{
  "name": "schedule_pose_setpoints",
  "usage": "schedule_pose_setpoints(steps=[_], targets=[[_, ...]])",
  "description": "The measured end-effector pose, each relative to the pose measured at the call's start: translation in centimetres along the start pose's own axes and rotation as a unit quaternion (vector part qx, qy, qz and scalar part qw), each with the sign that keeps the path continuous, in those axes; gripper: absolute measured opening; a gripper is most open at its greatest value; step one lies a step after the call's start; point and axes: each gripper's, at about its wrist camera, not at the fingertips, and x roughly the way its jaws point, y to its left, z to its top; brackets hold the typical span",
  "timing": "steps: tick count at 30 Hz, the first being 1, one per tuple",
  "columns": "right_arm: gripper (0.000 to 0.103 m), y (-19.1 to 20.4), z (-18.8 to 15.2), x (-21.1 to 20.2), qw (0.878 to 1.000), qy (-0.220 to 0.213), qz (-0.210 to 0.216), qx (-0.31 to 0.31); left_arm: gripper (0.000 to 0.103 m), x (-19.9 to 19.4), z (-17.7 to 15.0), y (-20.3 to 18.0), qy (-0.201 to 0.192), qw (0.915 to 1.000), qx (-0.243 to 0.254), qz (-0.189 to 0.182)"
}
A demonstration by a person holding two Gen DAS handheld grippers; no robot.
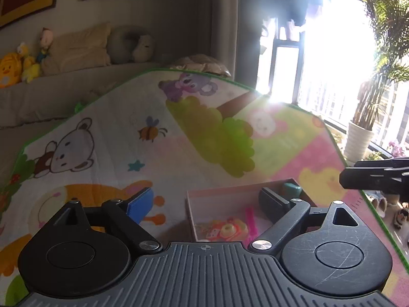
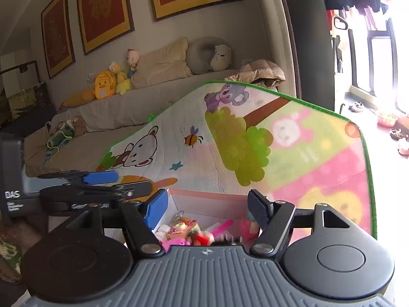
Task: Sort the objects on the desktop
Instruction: 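Carry the Hello Kitty toy and figure over the pink box and release both, then grasp the yellow pudding toy with the right gripper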
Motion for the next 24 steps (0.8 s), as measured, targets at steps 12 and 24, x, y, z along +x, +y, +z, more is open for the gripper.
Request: schedule_pose_setpoints(steps=[12, 24], targets=[[0.077, 6.0, -1.7, 3.8, 0.997, 0.061, 0.017, -0.034, 0.100, -10.4, -12.4, 6.0, 0.043, 0.9928, 0.010, 0.111], [0.081, 22.9, -5.6, 10.2, 0.973, 0.154, 0.093, -0.144, 0.102, -12.5, -17.2, 10.1, 0.061, 0.9871, -0.084, 0.122]])
